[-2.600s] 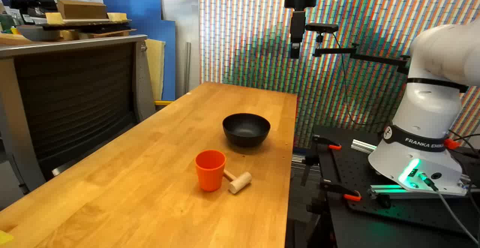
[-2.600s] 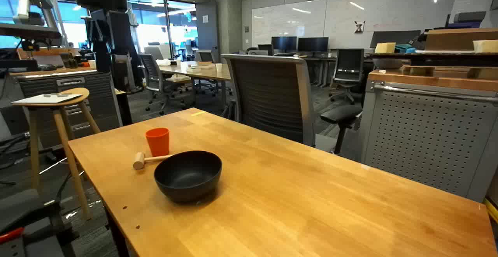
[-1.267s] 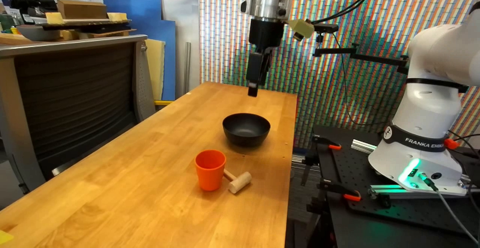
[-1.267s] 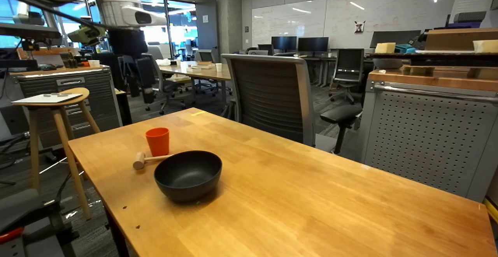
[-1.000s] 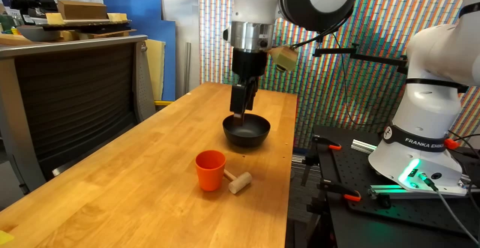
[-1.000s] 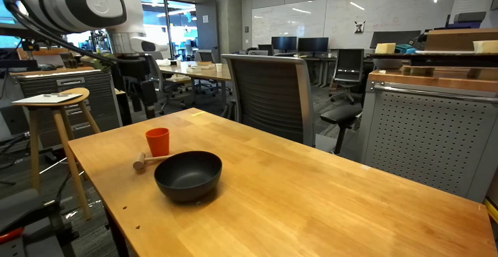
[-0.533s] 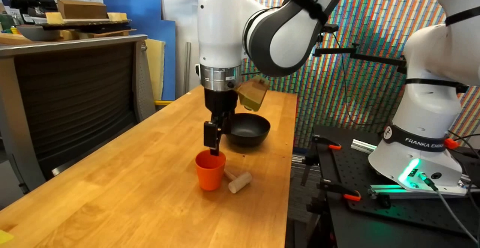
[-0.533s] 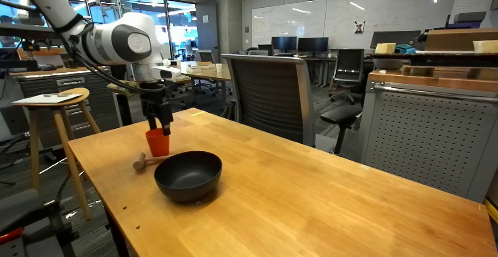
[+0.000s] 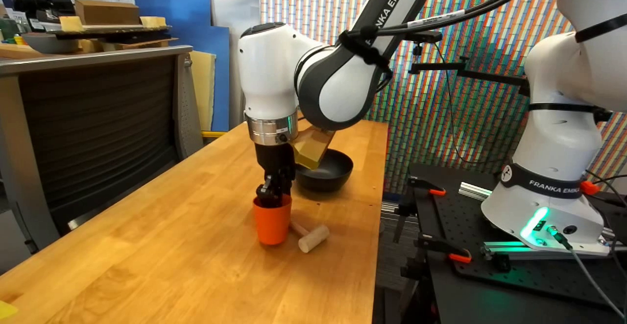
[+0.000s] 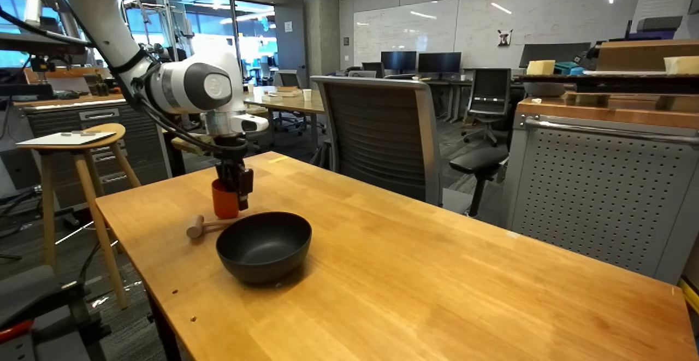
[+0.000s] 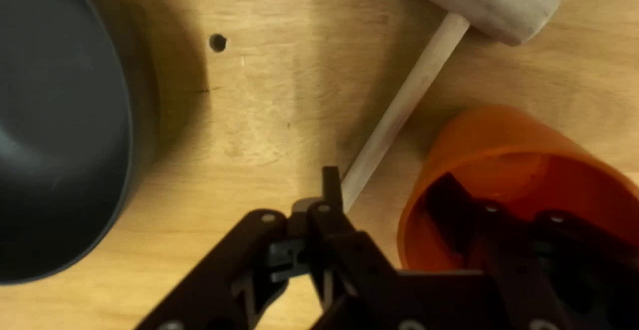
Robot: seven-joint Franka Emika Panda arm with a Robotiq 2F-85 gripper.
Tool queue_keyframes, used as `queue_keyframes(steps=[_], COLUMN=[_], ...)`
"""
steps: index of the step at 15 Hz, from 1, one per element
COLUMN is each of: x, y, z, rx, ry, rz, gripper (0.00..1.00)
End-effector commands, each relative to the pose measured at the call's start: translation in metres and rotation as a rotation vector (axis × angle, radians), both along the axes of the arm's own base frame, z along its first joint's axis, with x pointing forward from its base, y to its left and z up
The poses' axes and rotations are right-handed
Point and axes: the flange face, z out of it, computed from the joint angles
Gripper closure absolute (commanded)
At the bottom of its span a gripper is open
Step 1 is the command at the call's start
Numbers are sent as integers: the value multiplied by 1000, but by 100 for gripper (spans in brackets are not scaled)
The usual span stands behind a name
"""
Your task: Put the cup in the bowl
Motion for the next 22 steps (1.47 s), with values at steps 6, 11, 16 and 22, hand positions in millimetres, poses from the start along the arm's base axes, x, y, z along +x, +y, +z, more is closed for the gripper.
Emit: queue_keyframes(steps=[6, 11, 16, 22], x=[-45, -32, -48, -71], y=[1, -77, -175, -203], z=[33, 115, 129, 44], rx=[142, -22, -149, -47], ry=[139, -85, -76, 124], rz=[-34, -120, -370, -419], gripper=[100, 99, 99, 99])
